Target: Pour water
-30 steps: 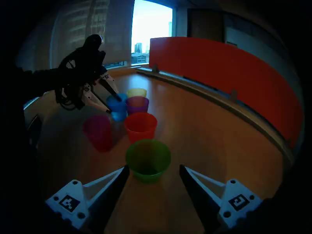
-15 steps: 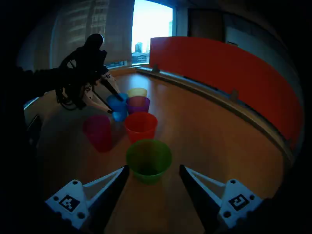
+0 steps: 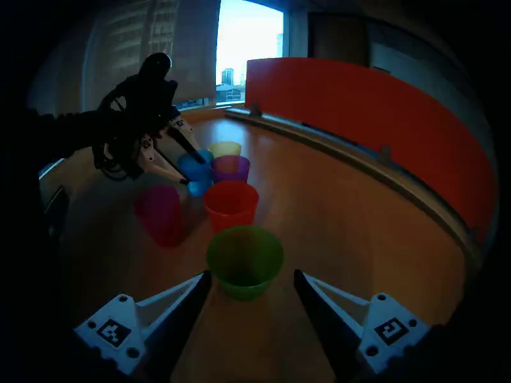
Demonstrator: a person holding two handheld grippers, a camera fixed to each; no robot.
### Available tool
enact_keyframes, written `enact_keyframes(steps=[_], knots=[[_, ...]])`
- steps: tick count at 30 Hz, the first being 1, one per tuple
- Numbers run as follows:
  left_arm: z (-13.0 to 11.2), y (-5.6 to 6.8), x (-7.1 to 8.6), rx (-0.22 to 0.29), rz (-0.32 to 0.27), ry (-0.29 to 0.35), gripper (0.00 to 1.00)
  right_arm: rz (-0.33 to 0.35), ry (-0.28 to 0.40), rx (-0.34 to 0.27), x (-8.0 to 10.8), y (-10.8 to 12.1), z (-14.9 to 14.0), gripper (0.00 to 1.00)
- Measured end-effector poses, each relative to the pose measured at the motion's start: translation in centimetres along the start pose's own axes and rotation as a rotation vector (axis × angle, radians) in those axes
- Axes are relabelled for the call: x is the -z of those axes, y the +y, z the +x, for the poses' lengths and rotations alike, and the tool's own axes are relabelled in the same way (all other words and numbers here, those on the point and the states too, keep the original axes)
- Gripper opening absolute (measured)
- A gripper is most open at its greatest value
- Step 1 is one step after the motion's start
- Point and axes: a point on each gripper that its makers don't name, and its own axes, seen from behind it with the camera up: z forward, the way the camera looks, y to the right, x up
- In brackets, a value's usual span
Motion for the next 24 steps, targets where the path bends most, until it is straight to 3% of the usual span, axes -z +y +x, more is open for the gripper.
enact_keyframes(steps=[24], knots=[[-0.05,-0.08,-0.70,0.022,0.009,0.014,0.82,-0.006,-0.001,-0.013,0.06,0.10,-0.43,1.00]])
